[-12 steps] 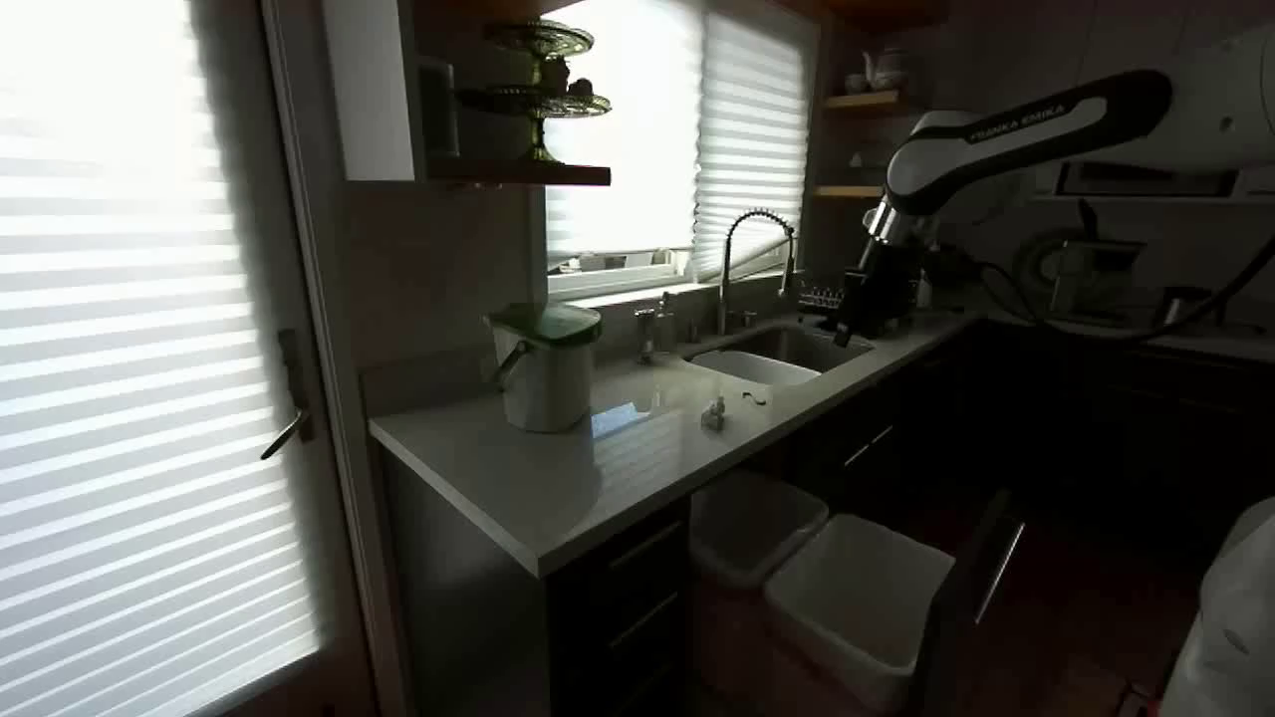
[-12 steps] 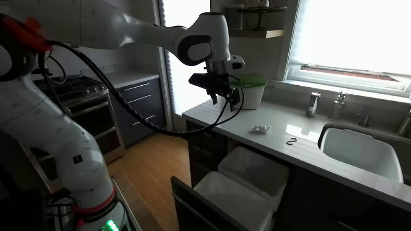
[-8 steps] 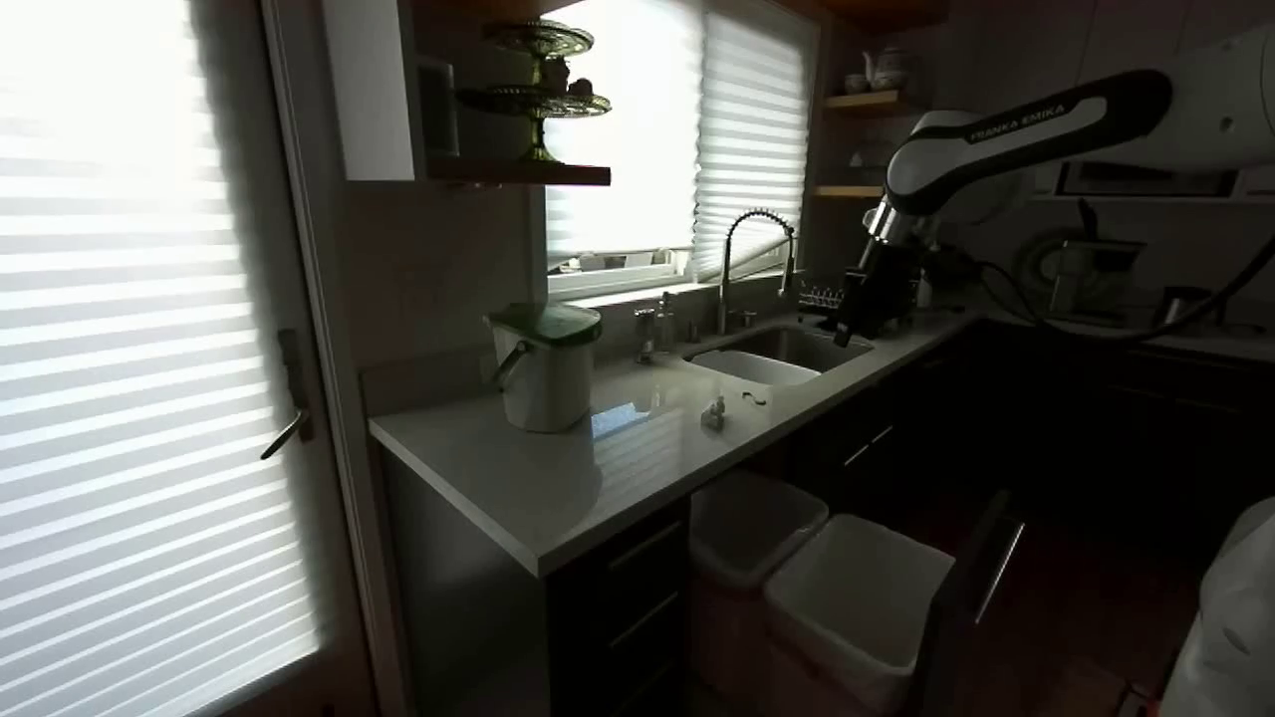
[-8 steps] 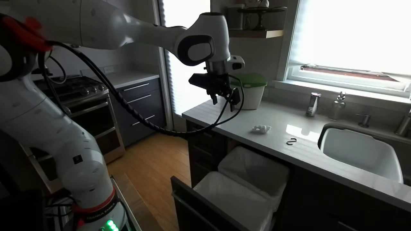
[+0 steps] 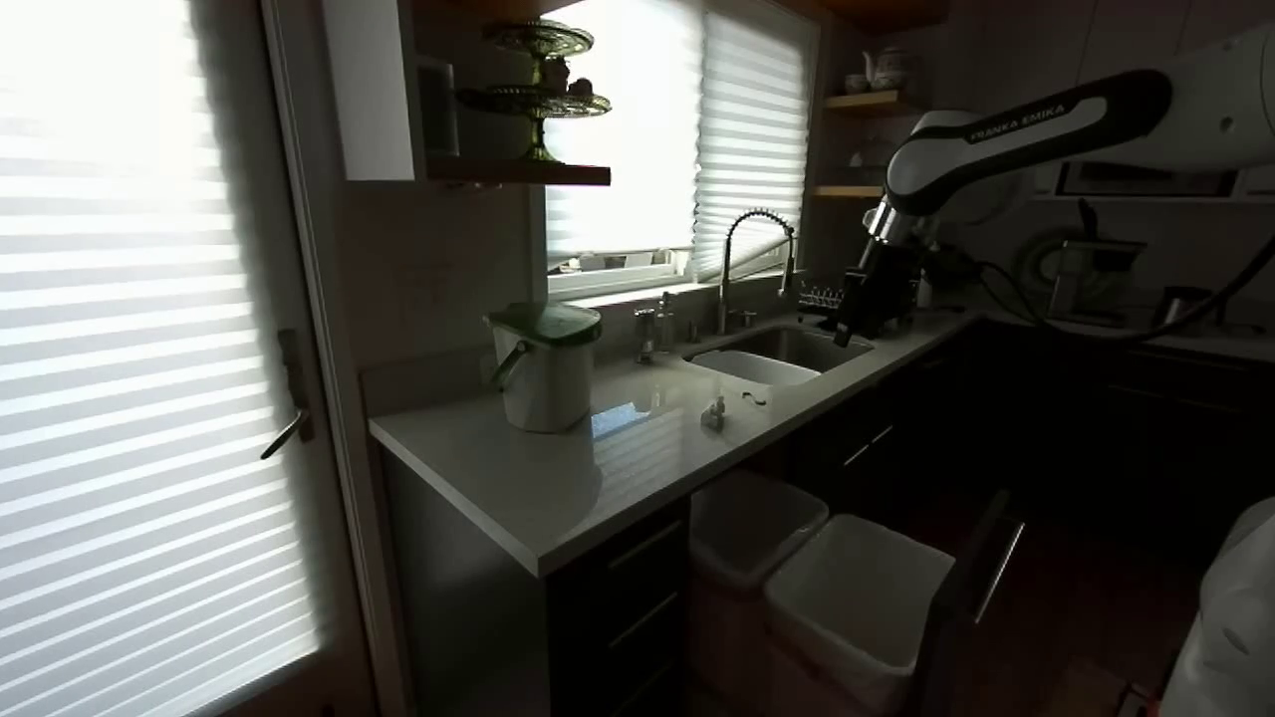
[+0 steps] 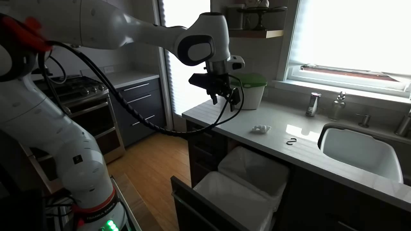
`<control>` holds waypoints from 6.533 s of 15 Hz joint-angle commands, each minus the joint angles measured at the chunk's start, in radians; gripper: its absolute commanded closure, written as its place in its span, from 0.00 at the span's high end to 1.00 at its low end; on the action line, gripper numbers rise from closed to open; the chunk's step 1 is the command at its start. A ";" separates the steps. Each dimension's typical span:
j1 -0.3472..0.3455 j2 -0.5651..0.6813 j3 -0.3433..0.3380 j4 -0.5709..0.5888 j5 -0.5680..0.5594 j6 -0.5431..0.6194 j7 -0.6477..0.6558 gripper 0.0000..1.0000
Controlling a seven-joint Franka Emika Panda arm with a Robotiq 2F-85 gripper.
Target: Put the white folded paper in the bin on the front
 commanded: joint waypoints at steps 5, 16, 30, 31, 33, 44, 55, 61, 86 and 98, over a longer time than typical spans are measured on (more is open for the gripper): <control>-0.023 0.003 0.020 0.002 0.009 -0.002 -0.007 1.00; -0.026 0.188 0.022 0.102 0.044 0.117 0.034 1.00; -0.105 0.693 0.126 0.482 0.261 0.325 0.515 1.00; -0.105 0.719 0.134 0.504 0.260 0.336 0.539 1.00; -0.104 0.775 0.148 0.547 0.256 0.373 0.582 1.00; -0.105 0.847 0.171 0.601 0.230 0.411 0.648 1.00; -0.111 0.954 0.169 0.705 0.244 0.356 0.738 0.84; -0.128 1.022 0.179 0.782 0.256 0.340 0.761 0.34; -0.104 0.602 0.056 0.341 0.126 -0.158 1.157 0.00; -0.149 0.615 -0.010 0.046 0.029 0.020 1.306 0.27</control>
